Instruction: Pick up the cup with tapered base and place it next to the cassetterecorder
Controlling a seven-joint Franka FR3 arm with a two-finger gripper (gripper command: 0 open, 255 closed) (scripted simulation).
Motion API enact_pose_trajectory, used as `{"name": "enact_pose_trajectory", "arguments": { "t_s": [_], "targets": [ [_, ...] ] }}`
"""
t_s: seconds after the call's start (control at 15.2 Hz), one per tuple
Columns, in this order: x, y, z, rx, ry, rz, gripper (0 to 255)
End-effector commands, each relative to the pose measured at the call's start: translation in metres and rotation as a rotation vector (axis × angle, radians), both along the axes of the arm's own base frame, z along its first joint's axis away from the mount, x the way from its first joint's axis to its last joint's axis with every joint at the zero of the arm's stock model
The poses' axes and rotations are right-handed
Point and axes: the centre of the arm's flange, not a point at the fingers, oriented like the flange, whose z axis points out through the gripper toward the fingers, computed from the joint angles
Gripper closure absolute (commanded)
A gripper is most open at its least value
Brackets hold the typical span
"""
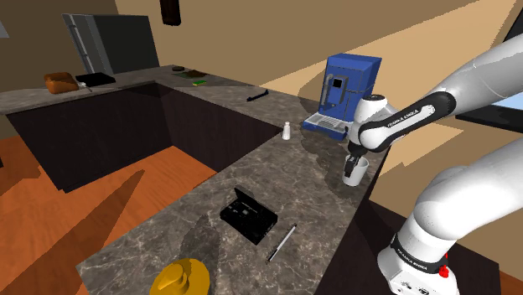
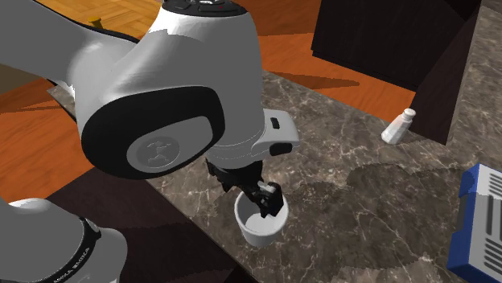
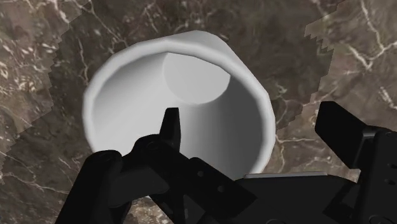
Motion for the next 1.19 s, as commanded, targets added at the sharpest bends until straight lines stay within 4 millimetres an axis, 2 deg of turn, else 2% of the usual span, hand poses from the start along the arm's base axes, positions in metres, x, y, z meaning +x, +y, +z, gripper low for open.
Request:
{"name": "enact_pose_trajectory", "arguments": {
  "t_s": [0.0, 0.07, 0.66, 1.12],
  "targets": [
    [0.000, 0.000, 0.000, 0.000, 0.000, 0.000, 0],
    [0.000, 0.000, 0.000, 0.000, 0.000, 0.000, 255],
    [0.000, 0.000, 0.000, 0.000, 0.000, 0.000, 255],
    [0.000, 0.000, 0.037, 0.000, 0.000, 0.000, 255]
  ]
}}
